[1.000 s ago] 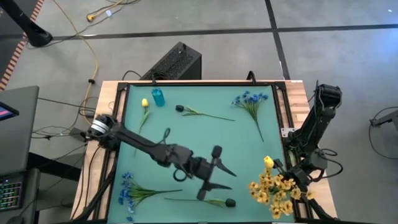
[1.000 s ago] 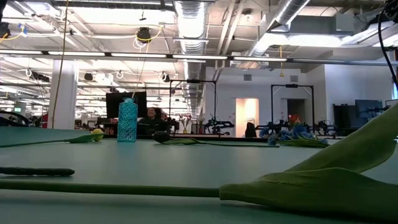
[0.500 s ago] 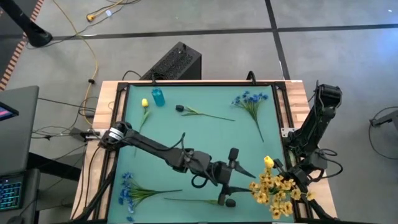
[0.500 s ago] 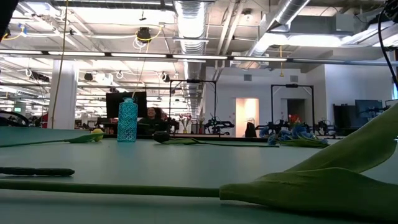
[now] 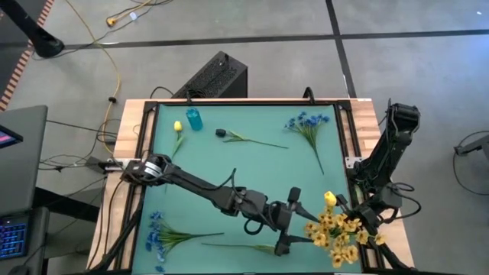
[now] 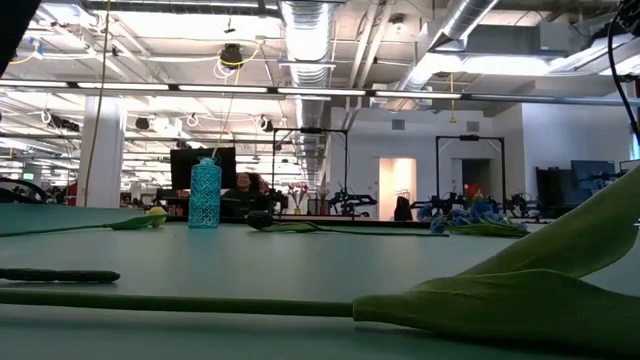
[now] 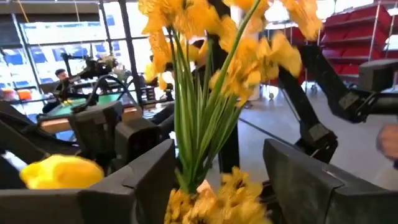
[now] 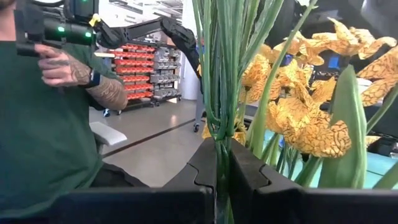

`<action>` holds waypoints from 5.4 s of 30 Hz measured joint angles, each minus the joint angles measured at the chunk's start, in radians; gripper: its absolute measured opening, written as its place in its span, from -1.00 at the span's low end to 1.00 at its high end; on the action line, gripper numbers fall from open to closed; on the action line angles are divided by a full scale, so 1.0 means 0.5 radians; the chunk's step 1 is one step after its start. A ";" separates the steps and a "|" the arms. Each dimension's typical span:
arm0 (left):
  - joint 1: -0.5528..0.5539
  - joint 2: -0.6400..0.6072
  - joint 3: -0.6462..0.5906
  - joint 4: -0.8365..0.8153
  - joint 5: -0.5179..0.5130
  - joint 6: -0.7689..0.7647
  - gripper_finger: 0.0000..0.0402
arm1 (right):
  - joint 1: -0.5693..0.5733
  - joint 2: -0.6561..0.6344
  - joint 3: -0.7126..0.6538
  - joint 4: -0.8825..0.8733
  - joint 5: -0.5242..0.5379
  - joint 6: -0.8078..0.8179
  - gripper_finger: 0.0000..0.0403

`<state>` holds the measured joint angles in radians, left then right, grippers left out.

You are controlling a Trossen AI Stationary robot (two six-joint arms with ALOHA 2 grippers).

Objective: Sort flowers into vase by color
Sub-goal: Put the yellow flower into the transparent vase

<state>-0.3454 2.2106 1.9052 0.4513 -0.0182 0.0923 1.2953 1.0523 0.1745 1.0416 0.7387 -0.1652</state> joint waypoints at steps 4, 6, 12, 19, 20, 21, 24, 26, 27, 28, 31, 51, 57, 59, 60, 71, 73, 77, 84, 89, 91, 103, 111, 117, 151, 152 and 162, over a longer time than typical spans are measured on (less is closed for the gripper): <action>0.002 0.002 0.032 0.011 0.005 -0.013 0.34 | 0.000 0.000 0.000 0.000 0.004 0.000 -0.78; 0.000 0.003 0.032 0.074 -0.031 -0.016 0.37 | 0.000 -0.001 0.000 0.000 0.009 0.000 -0.78; 0.008 0.213 0.251 0.096 -0.042 -0.092 0.38 | 0.000 0.000 0.000 -0.001 0.105 0.000 -0.78; 0.027 0.526 0.886 -0.381 -0.005 -0.092 0.38 | 0.003 -0.001 0.000 -0.002 0.141 0.018 -0.78; 0.027 0.529 0.912 -0.406 -0.002 -0.086 0.38 | 0.008 -0.001 0.000 0.000 0.144 0.026 -0.78; 0.028 0.529 0.899 -0.355 0.005 -0.073 0.38 | 0.016 -0.001 0.000 -0.003 0.152 0.030 -0.78; 0.027 0.530 0.875 -0.338 0.010 -0.046 0.38 | 0.055 -0.001 0.000 -0.002 0.154 0.031 -0.78; 0.028 0.532 0.872 -0.343 0.000 -0.045 0.38 | 0.080 -0.001 0.000 -0.002 0.157 0.031 -0.78; 0.032 0.530 0.873 -0.336 -0.020 -0.050 0.38 | 0.094 0.000 0.000 -0.004 0.161 0.031 -0.78; 0.036 0.526 0.877 -0.315 -0.033 -0.059 0.38 | 0.105 -0.001 0.000 0.001 0.172 0.032 -0.78; 0.053 0.522 0.879 -0.292 -0.034 -0.113 0.34 | 0.137 -0.001 0.000 -0.002 0.219 0.032 -0.77; 0.119 0.522 0.877 -0.293 0.177 -0.307 -0.94 | 0.171 -0.001 0.000 -0.018 0.307 0.034 -0.67; 0.124 0.522 0.877 -0.293 0.176 -0.302 -0.98 | 0.185 -0.005 0.000 -0.015 0.305 0.030 -0.67; 0.126 0.522 0.877 -0.291 0.177 -0.301 -0.99 | 0.194 -0.021 0.000 -0.018 0.304 0.029 -0.67; 0.127 0.522 0.877 -0.289 0.184 -0.300 -0.99 | 0.202 -0.033 0.000 -0.018 0.305 0.011 -0.67; 0.143 0.522 0.877 -0.275 0.254 -0.333 -1.00 | 0.301 -0.219 0.000 -0.039 0.318 -0.158 -0.44; 0.143 0.522 0.877 -0.276 0.255 -0.334 -1.00 | 0.307 -0.237 0.000 -0.085 0.323 -0.148 -0.30; 0.143 0.522 0.877 -0.276 0.255 -0.335 -1.00 | 0.315 -0.248 0.000 -0.202 0.316 -0.083 0.01; 0.148 0.522 0.876 -0.276 0.254 -0.336 -1.00 | 0.311 -0.263 0.000 -0.194 0.336 -0.100 0.24; 0.158 0.522 0.876 -0.266 0.255 -0.375 -1.00 | 0.311 -0.315 0.000 -0.168 0.355 -0.101 0.20; 0.161 0.522 0.876 -0.241 0.255 -0.388 -1.00 | 0.311 -0.338 0.000 -0.164 0.356 -0.102 0.17; 0.194 0.522 0.876 -0.188 0.298 -0.567 -1.00 | 0.311 -0.367 0.000 -0.211 0.373 -0.106 -0.06; 0.247 0.505 0.876 -0.202 0.347 -0.817 -1.00 | 0.311 -0.367 0.000 -0.179 0.420 -0.211 -0.27; 0.271 0.488 0.876 -0.248 0.349 -0.903 -1.00 | 0.313 -0.367 0.052 -0.136 0.538 -0.316 -0.41; 0.444 -0.007 0.877 -1.148 0.890 -0.429 0.19 | 0.311 -0.394 0.188 -0.040 0.727 -0.666 -0.76; 0.440 -0.039 0.877 -1.221 0.829 -0.366 0.19 | 0.311 -0.394 0.188 -0.042 0.727 -0.674 -0.76; 0.319 -0.323 0.879 -1.632 0.307 0.177 0.20 | 0.226 -0.394 0.188 0.244 0.713 -1.153 -0.76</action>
<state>-0.1858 2.0491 2.3447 -0.3647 0.1351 0.1810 1.4085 0.8555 0.2687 1.1638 1.0953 -0.7417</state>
